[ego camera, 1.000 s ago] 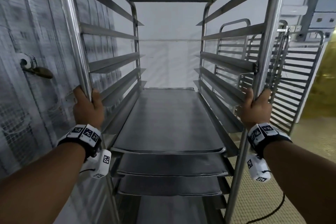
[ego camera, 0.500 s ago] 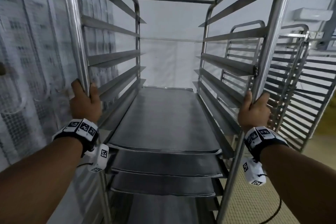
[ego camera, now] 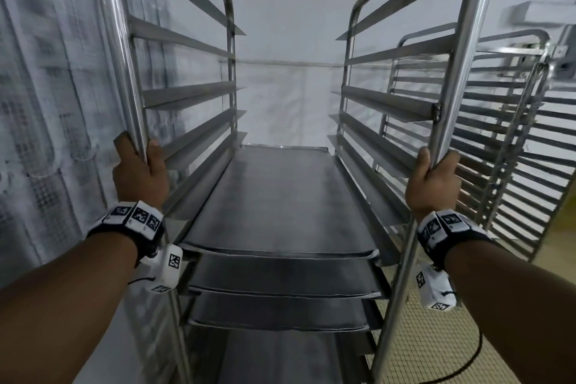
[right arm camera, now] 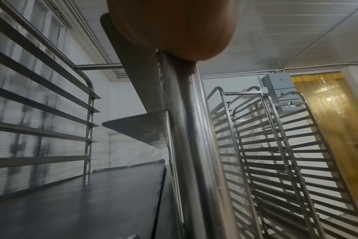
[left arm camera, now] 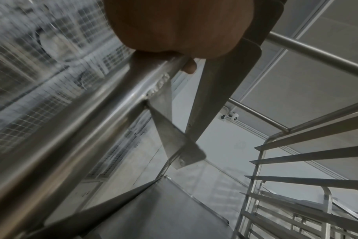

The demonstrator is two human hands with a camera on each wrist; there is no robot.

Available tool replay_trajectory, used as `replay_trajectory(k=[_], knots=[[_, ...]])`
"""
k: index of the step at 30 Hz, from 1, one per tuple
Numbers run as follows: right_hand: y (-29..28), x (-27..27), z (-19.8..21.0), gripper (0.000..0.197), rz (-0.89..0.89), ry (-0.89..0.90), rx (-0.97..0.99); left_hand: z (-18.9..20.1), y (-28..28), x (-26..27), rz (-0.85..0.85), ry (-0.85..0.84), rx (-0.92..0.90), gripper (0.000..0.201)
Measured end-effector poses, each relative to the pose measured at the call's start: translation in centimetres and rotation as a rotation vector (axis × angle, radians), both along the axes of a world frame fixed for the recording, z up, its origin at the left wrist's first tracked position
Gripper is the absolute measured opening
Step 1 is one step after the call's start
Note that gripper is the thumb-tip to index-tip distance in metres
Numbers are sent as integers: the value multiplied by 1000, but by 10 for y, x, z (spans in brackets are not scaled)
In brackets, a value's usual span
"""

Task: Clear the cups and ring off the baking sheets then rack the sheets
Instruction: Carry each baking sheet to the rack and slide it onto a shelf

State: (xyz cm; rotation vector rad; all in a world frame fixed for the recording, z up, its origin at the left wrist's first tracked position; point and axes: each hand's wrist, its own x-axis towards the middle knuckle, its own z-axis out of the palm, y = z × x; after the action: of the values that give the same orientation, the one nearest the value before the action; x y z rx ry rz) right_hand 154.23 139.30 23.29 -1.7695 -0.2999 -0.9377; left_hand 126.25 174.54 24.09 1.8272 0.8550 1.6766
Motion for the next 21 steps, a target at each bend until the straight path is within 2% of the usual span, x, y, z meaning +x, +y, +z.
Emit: replay_trajectory(k=[5,8,13,21], knots=[[38,43,1,46,-18,46,-1,-3,54,54,-31,-13,34,59],[59,70,1,49,-12,27,15,-1,80,87,-70,13,-8,54],[102,113,-1,55,-41,-7,27,-3,133,142,-99,13,38,53],[159,178,-2,38,-120,18,-9,3,187,212,-121,29,-48,57]])
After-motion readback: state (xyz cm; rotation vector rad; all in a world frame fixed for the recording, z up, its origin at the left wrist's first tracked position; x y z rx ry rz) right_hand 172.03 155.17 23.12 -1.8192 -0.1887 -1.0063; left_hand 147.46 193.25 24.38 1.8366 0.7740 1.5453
